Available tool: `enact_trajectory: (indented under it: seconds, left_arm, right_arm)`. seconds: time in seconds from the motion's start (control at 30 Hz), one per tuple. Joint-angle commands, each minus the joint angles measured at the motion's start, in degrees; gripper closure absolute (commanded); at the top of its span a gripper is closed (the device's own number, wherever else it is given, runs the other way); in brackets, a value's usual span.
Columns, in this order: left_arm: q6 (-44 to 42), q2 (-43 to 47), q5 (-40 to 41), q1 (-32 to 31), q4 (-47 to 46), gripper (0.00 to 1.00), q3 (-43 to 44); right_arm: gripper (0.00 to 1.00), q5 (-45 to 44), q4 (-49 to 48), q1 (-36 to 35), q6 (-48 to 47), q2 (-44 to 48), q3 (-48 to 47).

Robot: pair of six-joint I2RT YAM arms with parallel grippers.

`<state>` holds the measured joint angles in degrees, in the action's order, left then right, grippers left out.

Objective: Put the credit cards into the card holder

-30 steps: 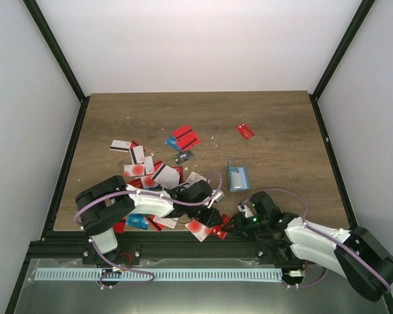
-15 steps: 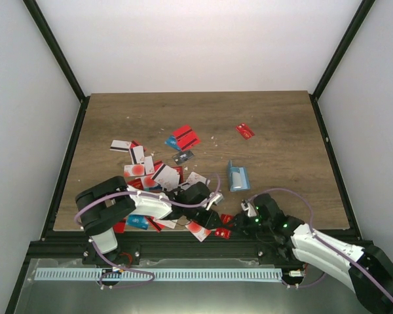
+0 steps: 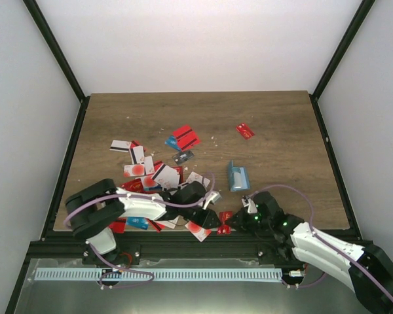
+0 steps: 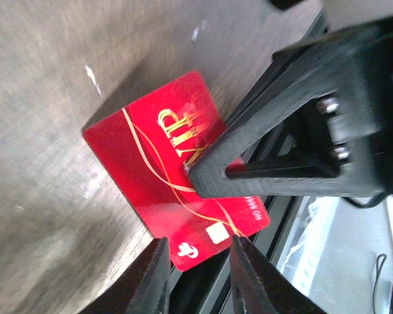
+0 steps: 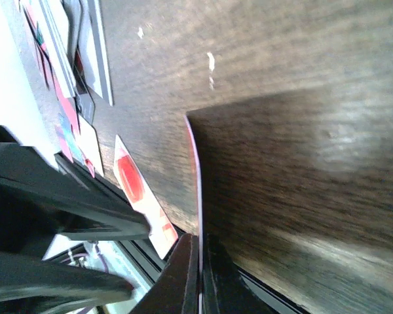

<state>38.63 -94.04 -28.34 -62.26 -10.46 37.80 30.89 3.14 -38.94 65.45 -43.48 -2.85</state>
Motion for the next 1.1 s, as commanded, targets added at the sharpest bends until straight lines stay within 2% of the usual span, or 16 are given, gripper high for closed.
enact_trajectory:
  seconds: [0.0,0.2,0.37,0.53,0.8,1.07]
  left_arm:
    - [-0.81,8.84,3.03,4.62,0.81,0.69,-1.43]
    - [-4.72,21.25,0.3,13.54,2.15,0.56,-3.23]
    - [-6.03,25.92,-7.12,19.57,0.73,0.47,-3.12]
    - [-6.16,28.34,-13.89,22.26,-3.0,0.41,-3.47]
    - [-4.78,27.17,-19.33,22.35,-8.68,0.44,-2.89]
    - [-2.37,24.47,-22.61,22.31,-13.57,0.56,-2.56]
  right_arm:
    - [0.99,-3.91,6.39,1.5,-6.0,-0.25,-6.87]
    - [0.99,3.75,0.33,7.89,-15.23,-2.75,-13.61]
    - [0.99,10.99,-9.71,11.19,-16.85,-3.8,-16.36]
    - [0.99,16.75,-17.43,12.08,-17.72,-5.17,-19.57]
    - [0.99,23.69,-29.26,12.22,-14.75,-7.78,-20.74]
    - [0.99,26.19,-35.41,12.22,-12.52,-8.99,-20.2]
